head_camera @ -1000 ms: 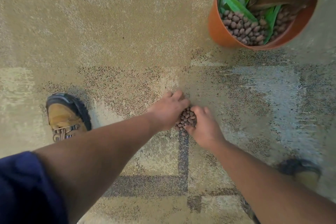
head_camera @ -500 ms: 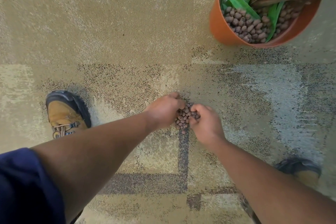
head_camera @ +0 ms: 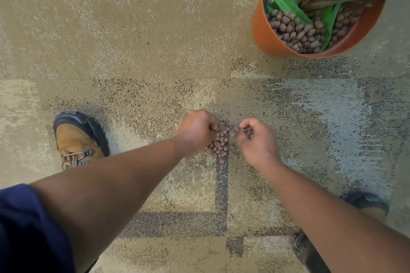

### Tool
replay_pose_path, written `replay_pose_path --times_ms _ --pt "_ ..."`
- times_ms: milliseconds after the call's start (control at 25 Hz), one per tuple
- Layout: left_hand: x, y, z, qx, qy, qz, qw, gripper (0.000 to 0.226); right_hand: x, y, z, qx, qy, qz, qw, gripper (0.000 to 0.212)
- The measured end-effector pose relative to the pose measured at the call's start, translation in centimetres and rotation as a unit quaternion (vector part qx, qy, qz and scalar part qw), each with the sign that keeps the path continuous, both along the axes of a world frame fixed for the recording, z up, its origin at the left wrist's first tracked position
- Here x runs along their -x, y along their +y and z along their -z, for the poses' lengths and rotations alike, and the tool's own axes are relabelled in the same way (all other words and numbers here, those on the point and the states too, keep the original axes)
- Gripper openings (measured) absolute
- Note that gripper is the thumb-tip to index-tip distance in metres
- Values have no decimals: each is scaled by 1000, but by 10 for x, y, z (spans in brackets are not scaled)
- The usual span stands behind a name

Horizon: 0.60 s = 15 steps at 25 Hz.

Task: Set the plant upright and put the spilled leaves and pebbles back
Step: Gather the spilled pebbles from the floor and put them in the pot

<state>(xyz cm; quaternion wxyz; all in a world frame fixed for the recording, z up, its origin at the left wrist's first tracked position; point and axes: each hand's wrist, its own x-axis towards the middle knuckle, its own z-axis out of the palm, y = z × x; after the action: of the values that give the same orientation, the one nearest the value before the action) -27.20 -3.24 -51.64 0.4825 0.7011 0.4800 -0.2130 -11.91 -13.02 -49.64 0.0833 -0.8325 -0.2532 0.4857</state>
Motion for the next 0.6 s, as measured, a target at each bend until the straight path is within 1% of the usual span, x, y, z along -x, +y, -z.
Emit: replay_pose_path --times_ms 120,280,320,400,480,560,600 --pt "2 12 0 55 8 -91 994 24 -5 6 -13 -13 5 33 999 24" --pt "1 32 -13 124 5 -227 966 5 -14 22 -42 -78 19 91 993 29" --pt "-4 38 -21 129 -5 -248 960 5 -17 27 -50 -104 22 109 988 30" --pt "-23 53 -46 123 -62 -284 949 8 -26 41 -66 -163 18 148 975 32" --pt "-53 72 -74 108 -163 -311 930 14 -39 60 -81 -225 1 177 958 29" --pt "-86 92 -99 80 -265 -326 904 21 -55 81 -94 -288 -13 214 933 24" --pt "-103 101 -107 64 -296 -328 895 22 -64 90 -97 -313 -16 234 920 23"
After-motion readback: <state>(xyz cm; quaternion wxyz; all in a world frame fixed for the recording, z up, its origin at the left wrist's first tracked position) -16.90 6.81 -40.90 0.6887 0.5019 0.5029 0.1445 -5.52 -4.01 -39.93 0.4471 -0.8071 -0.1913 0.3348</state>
